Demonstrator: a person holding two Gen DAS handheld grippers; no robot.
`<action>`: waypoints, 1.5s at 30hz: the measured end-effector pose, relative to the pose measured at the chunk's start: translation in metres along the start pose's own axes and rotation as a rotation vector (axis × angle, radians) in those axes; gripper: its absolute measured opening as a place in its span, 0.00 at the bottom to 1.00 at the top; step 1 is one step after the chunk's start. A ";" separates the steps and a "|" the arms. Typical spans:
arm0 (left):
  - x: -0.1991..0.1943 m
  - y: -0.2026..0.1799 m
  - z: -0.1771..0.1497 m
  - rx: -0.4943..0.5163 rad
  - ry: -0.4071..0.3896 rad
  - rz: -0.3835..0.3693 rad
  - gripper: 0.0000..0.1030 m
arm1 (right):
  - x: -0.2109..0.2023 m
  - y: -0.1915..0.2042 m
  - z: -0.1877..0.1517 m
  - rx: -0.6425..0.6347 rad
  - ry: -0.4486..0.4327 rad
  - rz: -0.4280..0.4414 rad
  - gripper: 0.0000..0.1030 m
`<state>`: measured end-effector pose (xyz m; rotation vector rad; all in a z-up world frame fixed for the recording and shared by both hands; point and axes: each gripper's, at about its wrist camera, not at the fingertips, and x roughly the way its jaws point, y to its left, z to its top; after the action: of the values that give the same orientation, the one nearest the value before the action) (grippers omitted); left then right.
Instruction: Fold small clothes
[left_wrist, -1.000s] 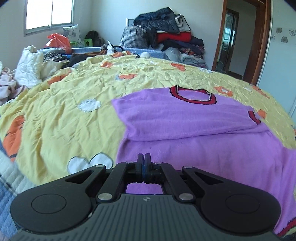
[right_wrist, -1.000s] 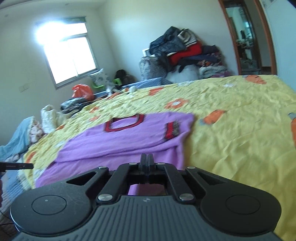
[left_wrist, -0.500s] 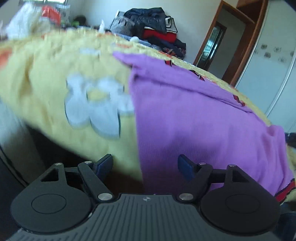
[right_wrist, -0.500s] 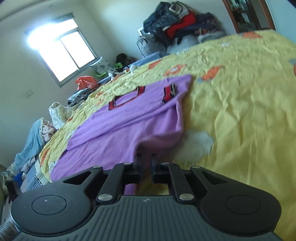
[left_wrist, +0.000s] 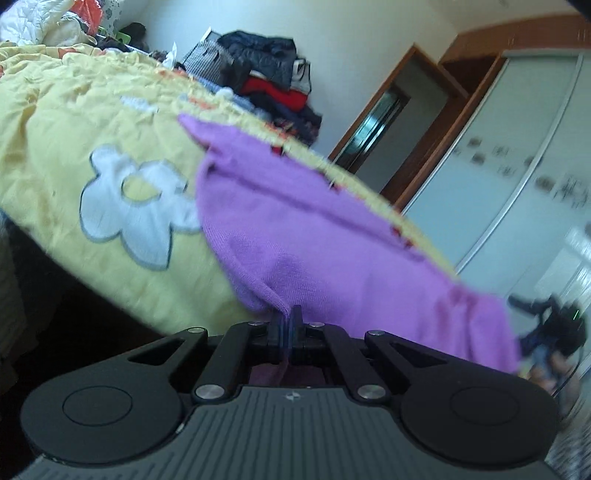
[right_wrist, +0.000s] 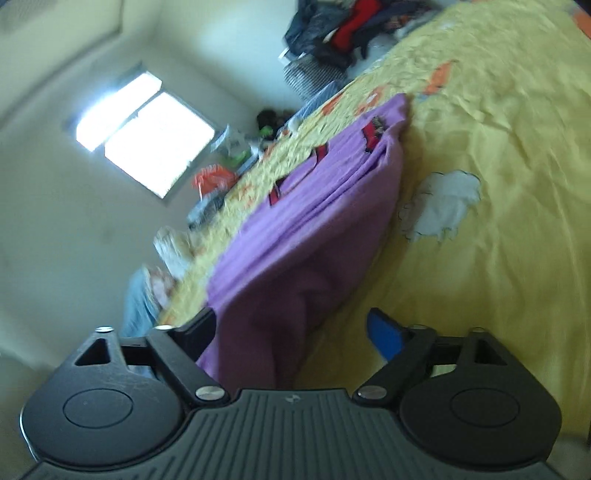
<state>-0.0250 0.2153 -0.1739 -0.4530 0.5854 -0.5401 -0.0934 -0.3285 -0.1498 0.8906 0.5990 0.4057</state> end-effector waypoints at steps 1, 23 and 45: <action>-0.001 -0.001 0.004 -0.012 -0.012 -0.010 0.00 | -0.003 0.000 -0.001 0.006 -0.011 -0.001 0.92; 0.066 -0.035 0.130 0.009 -0.081 -0.078 0.00 | 0.023 0.038 0.093 -0.404 -0.105 -0.178 0.04; 0.053 -0.006 0.046 -0.154 0.181 -0.068 0.28 | -0.018 -0.014 0.036 -0.262 -0.043 -0.167 0.80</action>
<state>0.0389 0.1913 -0.1570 -0.5753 0.7915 -0.6069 -0.0825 -0.3684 -0.1385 0.5926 0.5614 0.3049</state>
